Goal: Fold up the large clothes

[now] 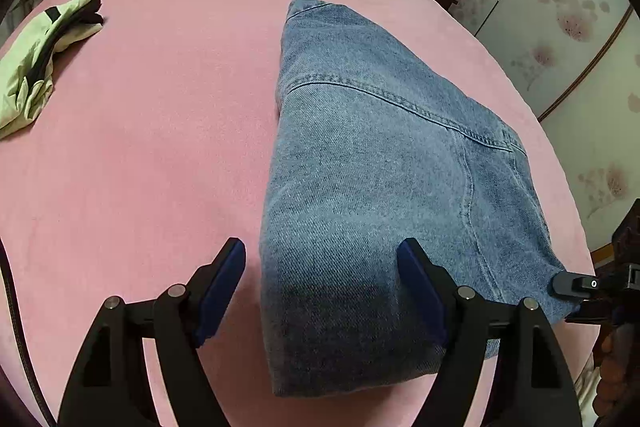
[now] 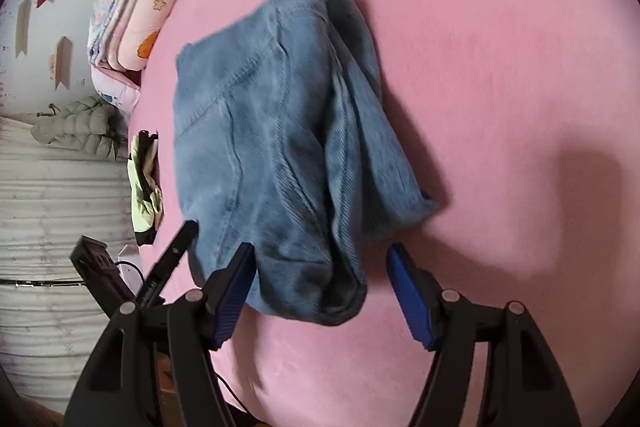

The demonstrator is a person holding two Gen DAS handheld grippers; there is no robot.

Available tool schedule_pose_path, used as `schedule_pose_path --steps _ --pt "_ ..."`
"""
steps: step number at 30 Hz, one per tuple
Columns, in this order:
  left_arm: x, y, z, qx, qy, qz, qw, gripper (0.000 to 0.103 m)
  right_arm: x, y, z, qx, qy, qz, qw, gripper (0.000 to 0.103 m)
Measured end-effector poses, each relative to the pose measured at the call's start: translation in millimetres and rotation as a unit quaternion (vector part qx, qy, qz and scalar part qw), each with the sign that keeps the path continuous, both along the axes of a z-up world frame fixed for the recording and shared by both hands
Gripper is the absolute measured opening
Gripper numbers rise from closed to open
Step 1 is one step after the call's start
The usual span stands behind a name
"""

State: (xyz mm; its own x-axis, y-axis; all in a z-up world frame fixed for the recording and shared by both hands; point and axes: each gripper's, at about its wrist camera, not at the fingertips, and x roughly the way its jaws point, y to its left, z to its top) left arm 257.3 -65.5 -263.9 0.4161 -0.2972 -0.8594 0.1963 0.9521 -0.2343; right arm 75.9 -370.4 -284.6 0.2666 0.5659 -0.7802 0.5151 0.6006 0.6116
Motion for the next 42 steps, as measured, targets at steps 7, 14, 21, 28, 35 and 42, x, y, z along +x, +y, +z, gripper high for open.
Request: schedule_pose_path --steps 7,14,21,28,35,42 --pt "0 -2 3 0.001 -0.003 0.004 1.0 0.079 36 22 36 -0.094 -0.075 0.089 0.989 0.02" --pt "-4 -1 8 -0.031 -0.024 0.048 0.9981 0.088 57 57 117 -0.225 -0.234 0.195 0.926 0.019" --pt "-4 -28 -14 -0.012 -0.009 0.033 0.9993 0.099 36 13 20 -0.256 -0.117 0.17 0.944 0.017" --pt "-3 -31 -21 -0.001 -0.019 0.02 0.9996 0.103 17 1 -5 -0.234 -0.095 0.106 0.962 0.019" --pt "8 -32 24 0.06 -0.026 -0.03 0.9974 0.103 24 0 53 -0.31 -0.098 0.106 0.94 0.044" --pt "49 -44 75 0.041 -0.07 -0.071 0.9942 0.102 67 35 101 -0.352 -0.198 0.122 0.906 0.044"
